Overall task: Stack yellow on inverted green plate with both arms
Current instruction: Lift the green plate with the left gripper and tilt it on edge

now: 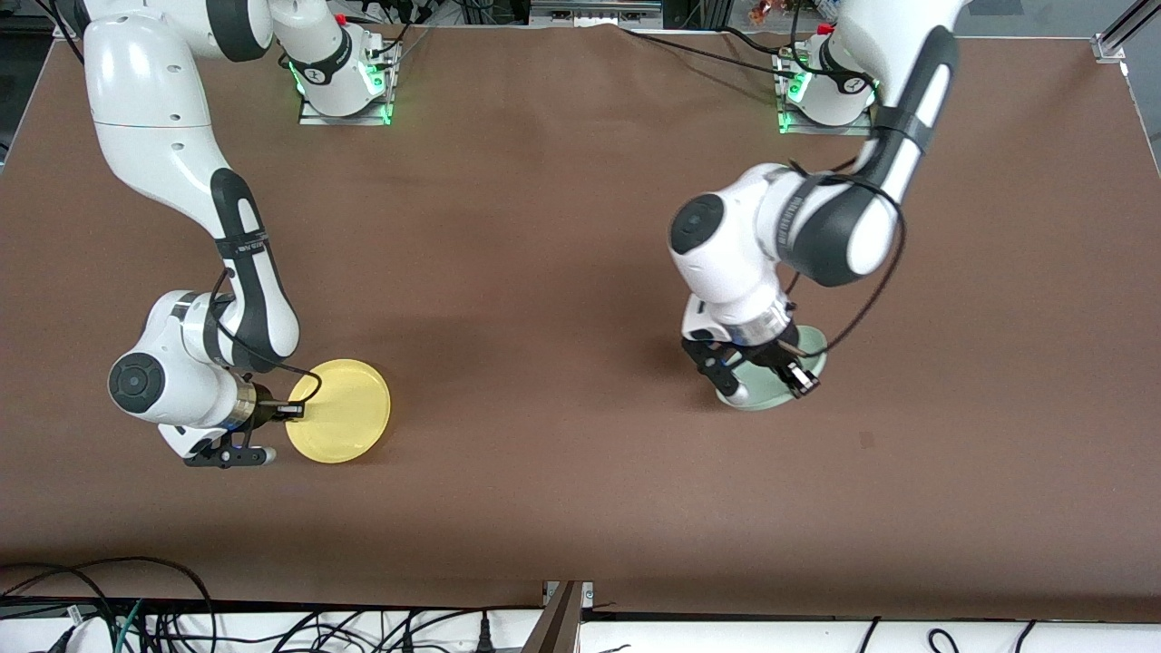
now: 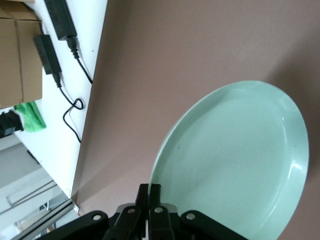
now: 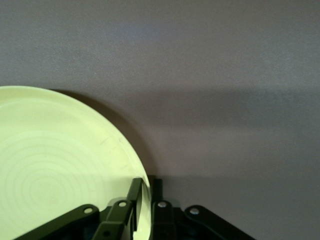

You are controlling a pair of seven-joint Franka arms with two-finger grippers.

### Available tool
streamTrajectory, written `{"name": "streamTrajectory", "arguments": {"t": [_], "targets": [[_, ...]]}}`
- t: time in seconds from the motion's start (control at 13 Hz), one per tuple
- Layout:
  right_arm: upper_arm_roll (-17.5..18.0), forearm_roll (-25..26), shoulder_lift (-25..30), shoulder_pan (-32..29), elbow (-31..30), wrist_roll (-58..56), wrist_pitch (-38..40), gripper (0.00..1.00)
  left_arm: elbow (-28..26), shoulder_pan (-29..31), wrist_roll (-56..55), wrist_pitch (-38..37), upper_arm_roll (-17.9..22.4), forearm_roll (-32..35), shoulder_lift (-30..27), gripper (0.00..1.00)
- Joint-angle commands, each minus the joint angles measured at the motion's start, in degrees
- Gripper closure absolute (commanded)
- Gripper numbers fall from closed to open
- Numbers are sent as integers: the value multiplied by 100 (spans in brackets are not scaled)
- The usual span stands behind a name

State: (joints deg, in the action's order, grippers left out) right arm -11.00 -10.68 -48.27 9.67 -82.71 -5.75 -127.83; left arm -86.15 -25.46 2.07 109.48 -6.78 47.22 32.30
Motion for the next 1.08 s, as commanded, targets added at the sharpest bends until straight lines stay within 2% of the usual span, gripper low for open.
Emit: {"name": "streamTrajectory", "arguments": {"t": [0.0, 0.23, 0.46, 0.62, 0.69, 0.77, 1.0], "targets": [[1, 111, -42, 35, 114, 232, 74, 100, 195, -703, -1187, -627, 98, 784, 372, 100], [10, 58, -42, 53, 114, 416, 65, 100, 230, -1581, -3094, -1435, 124, 1270, 987, 100], [10, -160, 1, 18, 114, 591, 39, 100, 502, -2251, -4045, -2131, 142, 1430, 1489, 100], [1, -407, 54, 0, 114, 663, 74, 100, 503, -2410, -4354, -2168, 133, 1386, 1595, 100], [1, -486, 142, 9, 123, 680, 74, 100, 512, -2411, -4512, -2150, 124, 1334, 1604, 75], [1, -626, 177, 18, 114, 689, 74, 100, 529, -2402, -4601, -2098, 107, 1185, 1613, 1], [10, -970, 379, 35, 114, 917, 91, 100, 836, -2340, -4645, -1362, 106, 62, 1613, 0]]}}
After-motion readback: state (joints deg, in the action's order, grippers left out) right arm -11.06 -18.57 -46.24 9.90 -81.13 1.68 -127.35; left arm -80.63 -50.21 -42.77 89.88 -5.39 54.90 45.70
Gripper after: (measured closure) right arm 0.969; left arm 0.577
